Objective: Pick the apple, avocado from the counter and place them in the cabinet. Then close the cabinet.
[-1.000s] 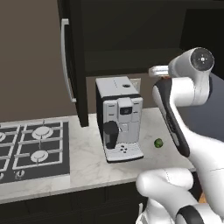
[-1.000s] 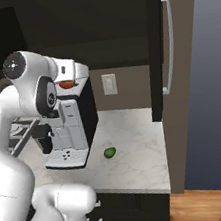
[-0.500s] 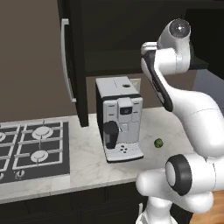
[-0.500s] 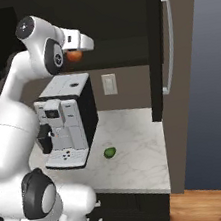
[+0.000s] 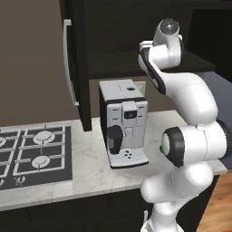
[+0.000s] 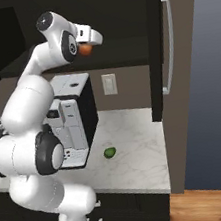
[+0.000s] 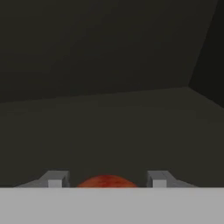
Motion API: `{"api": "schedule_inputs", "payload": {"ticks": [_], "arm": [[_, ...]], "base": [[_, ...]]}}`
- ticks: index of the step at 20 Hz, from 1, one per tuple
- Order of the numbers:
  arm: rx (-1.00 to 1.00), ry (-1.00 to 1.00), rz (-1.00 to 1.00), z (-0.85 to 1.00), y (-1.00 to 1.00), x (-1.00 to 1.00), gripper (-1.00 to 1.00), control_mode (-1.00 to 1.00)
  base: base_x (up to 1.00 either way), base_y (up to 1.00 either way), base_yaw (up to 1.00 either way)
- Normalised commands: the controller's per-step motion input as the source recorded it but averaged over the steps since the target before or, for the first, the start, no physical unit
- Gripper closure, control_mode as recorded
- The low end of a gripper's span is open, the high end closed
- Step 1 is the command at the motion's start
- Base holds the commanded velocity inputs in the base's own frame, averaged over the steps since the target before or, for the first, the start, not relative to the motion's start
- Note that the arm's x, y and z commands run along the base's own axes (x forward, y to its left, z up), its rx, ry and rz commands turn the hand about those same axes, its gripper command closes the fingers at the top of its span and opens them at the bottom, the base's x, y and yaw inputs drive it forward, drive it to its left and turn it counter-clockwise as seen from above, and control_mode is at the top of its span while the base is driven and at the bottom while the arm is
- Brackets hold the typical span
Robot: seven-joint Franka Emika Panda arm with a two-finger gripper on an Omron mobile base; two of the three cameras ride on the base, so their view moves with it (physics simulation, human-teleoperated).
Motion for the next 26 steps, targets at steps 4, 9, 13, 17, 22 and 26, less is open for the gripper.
{"api": "schedule_inputs", "payload": {"ticks": [4,9,13,17,22,26], "arm": [[0.0,0.0,0.0,-0.22,-0.04,0.63,-1.0,-1.0],[0.01,-0.09,0.0,-0.03,-0.2,0.06,-1.0,-1.0],[-0.01,-0.51,0.0,0.09,-0.02,-0.62,-1.0,-1.0],[0.0,-0.61,0.01,0.0,0.0,-0.84,-1.0,-1.0],[0.04,-0.14,0.07,0.0,-0.03,-1.0,-1.0,-1.0],[0.15,0.3,0.17,0.0,-0.09,-1.0,-1.0,-1.0]], "base": [[0.0,0.0,0.0],[0.0,0.0,0.0],[0.0,0.0,0.0],[0.0,0.0,0.0],[0.0,0.0,0.0],[0.0,0.0,0.0]]}}
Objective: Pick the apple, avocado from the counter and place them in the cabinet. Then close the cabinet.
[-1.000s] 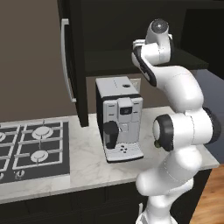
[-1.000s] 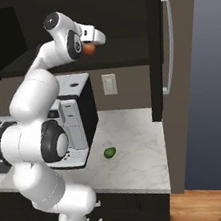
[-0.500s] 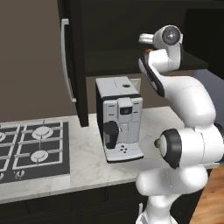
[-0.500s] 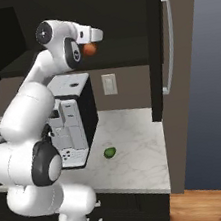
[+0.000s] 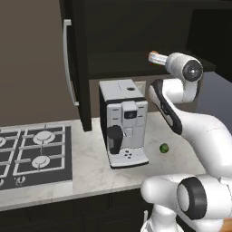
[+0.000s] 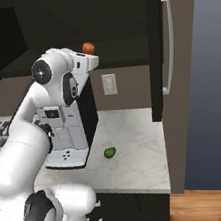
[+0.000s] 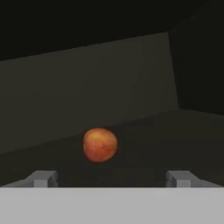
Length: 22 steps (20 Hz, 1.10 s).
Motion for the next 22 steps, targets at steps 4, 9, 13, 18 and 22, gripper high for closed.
{"api": "schedule_inputs", "payload": {"ticks": [4,9,13,18,22], "arm": [[0.2,0.47,0.2,0.04,-0.19,-1.0,-1.0,-1.0],[0.17,0.53,0.2,-0.09,-0.13,-1.0,-1.0,-1.0],[0.0,0.44,0.16,-0.94,0.0,-0.68,-1.0,-1.0],[0.0,0.38,0.09,-1.0,0.0,-0.25,-1.0,-1.0],[0.0,0.34,0.05,-1.0,0.0,0.0,-1.0,-1.0]], "base": [[0.0,0.0,0.0],[0.0,0.0,0.0],[0.0,0.0,0.0],[0.0,0.0,0.0],[0.0,0.0,0.0]]}}
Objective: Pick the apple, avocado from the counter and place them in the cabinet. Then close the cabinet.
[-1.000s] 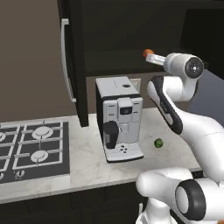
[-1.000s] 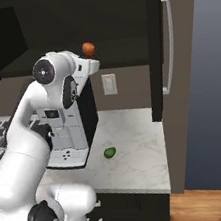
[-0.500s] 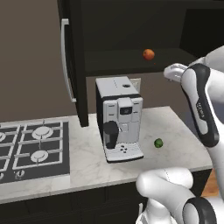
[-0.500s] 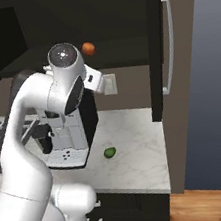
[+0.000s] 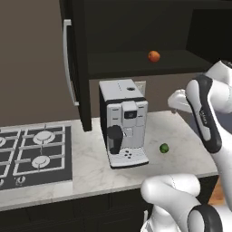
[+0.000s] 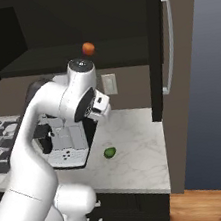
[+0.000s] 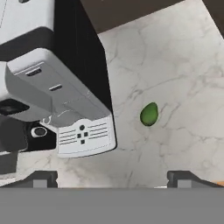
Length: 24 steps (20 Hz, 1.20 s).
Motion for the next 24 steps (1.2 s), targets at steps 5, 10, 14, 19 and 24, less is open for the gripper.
{"api": "schedule_inputs", "payload": {"ticks": [5,10,14,19,24], "arm": [[0.0,0.33,0.01,-1.0,0.0,0.05,-1.0,-1.0],[0.0,0.11,0.01,-0.93,-0.03,0.0,-1.0,-1.0],[0.0,0.01,0.0,-0.72,-0.16,0.05,-1.0,-1.0],[0.0,0.0,0.0,-0.49,-0.14,0.33,-1.0,-1.0],[0.0,0.01,0.0,-0.28,-0.05,0.78,-1.0,-1.0]], "base": [[0.0,0.0,0.0],[0.0,0.0,0.0],[0.0,0.0,0.0],[0.0,0.0,0.0],[0.0,0.0,0.0]]}}
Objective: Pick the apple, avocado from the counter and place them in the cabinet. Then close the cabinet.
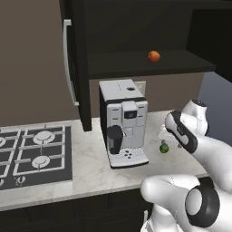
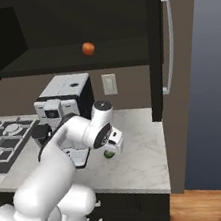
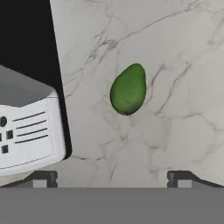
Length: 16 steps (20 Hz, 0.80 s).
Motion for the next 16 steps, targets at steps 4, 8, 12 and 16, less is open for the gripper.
{"api": "schedule_inputs", "payload": {"ticks": [4,8,12,16], "arm": [[0.0,0.02,0.0,-0.35,-0.11,0.65,-1.0,-1.0],[0.01,0.07,0.01,-0.57,-0.31,0.09,-1.0,-1.0],[0.01,0.04,0.0,-0.44,-0.22,0.07,-1.0,-1.0],[0.0,0.0,0.0,-0.15,-0.01,0.49,-1.0,-1.0]], "base": [[0.0,0.0,0.0],[0.0,0.0,0.0],[0.0,0.0,0.0],[0.0,0.0,0.0]]}}
